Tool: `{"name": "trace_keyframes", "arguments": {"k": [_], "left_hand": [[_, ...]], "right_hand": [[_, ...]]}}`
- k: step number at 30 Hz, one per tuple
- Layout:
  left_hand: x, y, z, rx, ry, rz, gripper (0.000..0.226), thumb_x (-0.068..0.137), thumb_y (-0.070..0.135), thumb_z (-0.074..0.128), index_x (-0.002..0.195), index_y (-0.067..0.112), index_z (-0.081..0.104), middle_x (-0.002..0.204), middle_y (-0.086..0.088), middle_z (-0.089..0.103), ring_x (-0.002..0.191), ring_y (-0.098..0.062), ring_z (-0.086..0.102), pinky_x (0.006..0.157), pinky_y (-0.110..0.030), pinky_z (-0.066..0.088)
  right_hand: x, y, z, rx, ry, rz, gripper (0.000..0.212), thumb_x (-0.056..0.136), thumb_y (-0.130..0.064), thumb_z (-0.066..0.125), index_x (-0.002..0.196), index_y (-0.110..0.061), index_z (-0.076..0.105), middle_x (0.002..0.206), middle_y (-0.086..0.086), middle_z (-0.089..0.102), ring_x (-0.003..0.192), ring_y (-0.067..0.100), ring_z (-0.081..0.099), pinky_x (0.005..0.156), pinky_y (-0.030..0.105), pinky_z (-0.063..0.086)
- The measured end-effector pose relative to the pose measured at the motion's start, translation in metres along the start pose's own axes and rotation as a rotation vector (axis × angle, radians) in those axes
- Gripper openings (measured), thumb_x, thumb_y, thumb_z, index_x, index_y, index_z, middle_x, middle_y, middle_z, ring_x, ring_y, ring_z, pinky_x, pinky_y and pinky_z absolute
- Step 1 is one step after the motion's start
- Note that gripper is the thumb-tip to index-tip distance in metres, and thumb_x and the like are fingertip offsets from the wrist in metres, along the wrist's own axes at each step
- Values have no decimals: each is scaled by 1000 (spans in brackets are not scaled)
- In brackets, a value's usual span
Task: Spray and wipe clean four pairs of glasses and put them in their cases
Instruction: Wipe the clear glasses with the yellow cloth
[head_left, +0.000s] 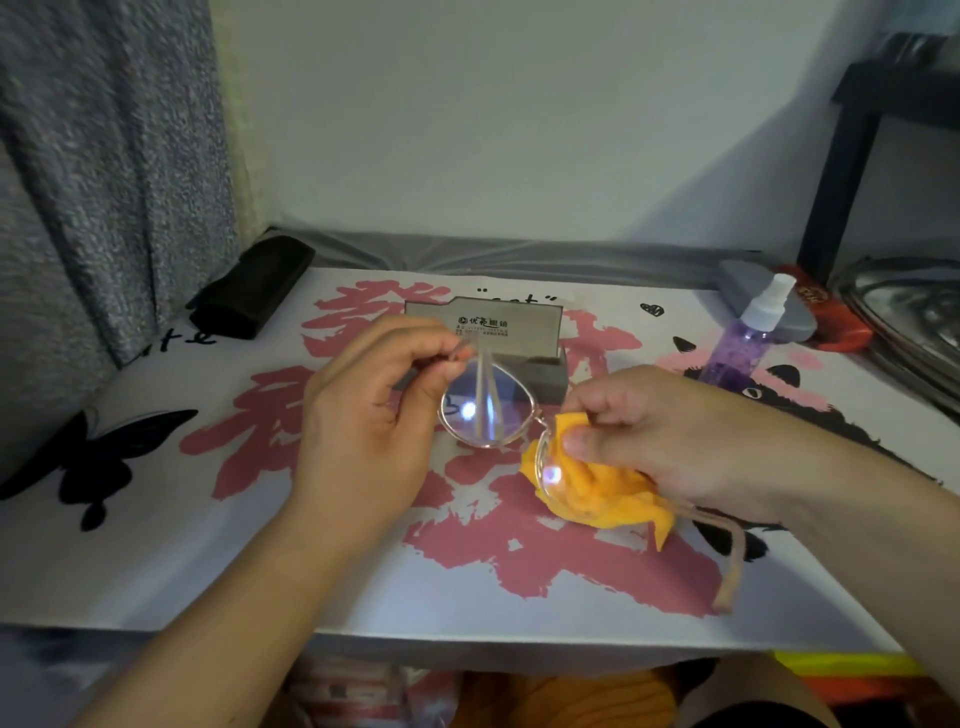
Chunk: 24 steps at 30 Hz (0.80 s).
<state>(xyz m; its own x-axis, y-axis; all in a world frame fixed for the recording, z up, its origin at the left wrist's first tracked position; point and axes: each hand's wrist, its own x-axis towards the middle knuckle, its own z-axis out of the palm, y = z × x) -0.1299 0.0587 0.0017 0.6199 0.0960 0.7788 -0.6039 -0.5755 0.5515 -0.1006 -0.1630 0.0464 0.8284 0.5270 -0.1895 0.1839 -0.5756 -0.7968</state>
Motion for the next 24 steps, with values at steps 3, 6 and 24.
{"name": "trace_keyframes", "arguments": {"k": [3, 6, 24], "left_hand": [[1, -2, -1, 50, 20, 35, 20, 92, -6, 64, 95, 13, 68, 96, 11, 63, 96, 8, 58, 87, -9, 42], [1, 2, 1, 24, 12, 60, 20, 94, 0, 62, 95, 21, 63, 96, 12, 63, 96, 6, 59, 86, -9, 42], [3, -9, 1, -100, 20, -43, 20, 93, -1, 65, 96, 18, 68, 97, 14, 66, 97, -2, 63, 88, -19, 47]], "right_hand": [[-5, 1, -9, 213, -143, 71, 25, 87, 12, 66, 107, -3, 65, 100, 16, 75, 95, 33, 72, 81, 38, 57], [-3, 2, -7, 96, -215, 157, 27, 75, 5, 77, 100, -3, 70, 92, 10, 74, 86, 22, 69, 79, 31, 55], [-2, -5, -7, 373, -281, 139, 32, 69, 4, 69, 100, 8, 61, 88, 17, 64, 82, 28, 63, 78, 39, 55]]}}
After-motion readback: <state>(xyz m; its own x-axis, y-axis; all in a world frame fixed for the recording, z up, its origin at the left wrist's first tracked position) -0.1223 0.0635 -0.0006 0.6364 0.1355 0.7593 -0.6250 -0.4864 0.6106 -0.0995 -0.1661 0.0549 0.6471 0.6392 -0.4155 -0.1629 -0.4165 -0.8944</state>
